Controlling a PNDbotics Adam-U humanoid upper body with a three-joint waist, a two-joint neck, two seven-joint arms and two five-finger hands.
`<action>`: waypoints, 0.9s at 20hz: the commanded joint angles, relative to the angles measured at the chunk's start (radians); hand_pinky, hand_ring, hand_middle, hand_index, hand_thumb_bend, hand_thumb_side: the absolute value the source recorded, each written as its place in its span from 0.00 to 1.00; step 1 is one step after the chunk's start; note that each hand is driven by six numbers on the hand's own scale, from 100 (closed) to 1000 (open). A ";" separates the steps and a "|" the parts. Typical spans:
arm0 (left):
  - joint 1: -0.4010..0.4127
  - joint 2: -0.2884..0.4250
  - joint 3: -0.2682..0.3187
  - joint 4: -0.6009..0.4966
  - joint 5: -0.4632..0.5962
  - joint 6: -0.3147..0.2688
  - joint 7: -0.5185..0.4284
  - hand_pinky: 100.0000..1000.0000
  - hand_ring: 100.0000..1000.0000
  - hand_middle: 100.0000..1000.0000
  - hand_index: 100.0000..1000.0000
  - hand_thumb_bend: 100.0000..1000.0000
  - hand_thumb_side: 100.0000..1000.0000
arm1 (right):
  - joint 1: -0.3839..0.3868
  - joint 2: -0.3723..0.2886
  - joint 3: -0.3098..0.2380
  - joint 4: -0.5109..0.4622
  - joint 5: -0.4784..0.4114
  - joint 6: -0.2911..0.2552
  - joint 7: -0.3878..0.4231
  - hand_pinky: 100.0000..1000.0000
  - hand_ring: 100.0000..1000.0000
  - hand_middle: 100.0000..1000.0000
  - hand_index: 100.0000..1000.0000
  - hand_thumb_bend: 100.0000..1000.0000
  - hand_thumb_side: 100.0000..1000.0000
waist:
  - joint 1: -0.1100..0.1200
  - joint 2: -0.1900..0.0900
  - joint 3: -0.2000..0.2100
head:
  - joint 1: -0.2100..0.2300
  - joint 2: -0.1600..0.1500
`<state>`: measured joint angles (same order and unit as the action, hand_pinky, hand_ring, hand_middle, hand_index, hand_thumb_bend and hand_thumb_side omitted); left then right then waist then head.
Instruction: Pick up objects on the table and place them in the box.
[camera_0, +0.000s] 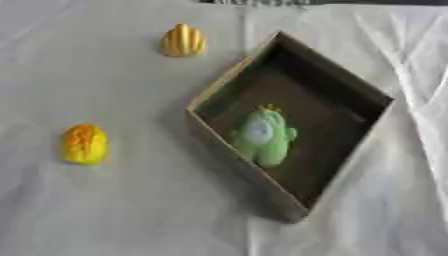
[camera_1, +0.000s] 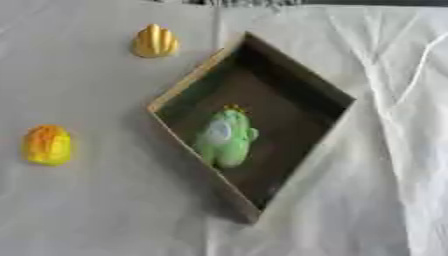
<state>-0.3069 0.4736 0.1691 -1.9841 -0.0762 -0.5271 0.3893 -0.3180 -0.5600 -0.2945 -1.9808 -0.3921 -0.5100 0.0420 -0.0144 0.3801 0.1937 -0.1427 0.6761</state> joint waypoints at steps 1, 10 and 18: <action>0.022 0.116 -0.006 -0.016 -0.053 0.025 -0.017 0.79 0.80 0.78 0.88 0.00 0.27 | 0.003 -0.044 -0.005 -0.019 0.014 -0.011 0.001 0.85 1.00 0.62 0.82 0.00 0.50 | 0.004 -0.025 0.001 | -0.007 0.003; 0.144 0.382 -0.045 -0.016 -0.239 0.197 -0.104 0.82 0.84 0.82 0.88 0.00 0.16 | 0.022 -0.065 -0.003 -0.019 0.031 -0.026 -0.005 0.85 0.99 0.62 0.82 0.00 0.50 | 0.017 -0.030 0.005 | -0.016 0.014; 0.171 0.520 -0.111 -0.016 -0.276 0.264 -0.409 0.89 0.89 0.87 0.89 0.17 0.00 | 0.024 -0.071 0.003 -0.019 0.035 -0.024 -0.002 0.85 1.00 0.62 0.82 0.00 0.50 | 0.023 -0.031 0.002 | -0.011 0.017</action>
<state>-0.1316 0.9374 0.0578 -1.9845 -0.3474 -0.2671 0.0203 -0.2894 -0.5945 -0.2881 -1.9809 -0.3614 -0.5321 0.0384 0.0052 0.3720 0.1968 -0.1554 0.6900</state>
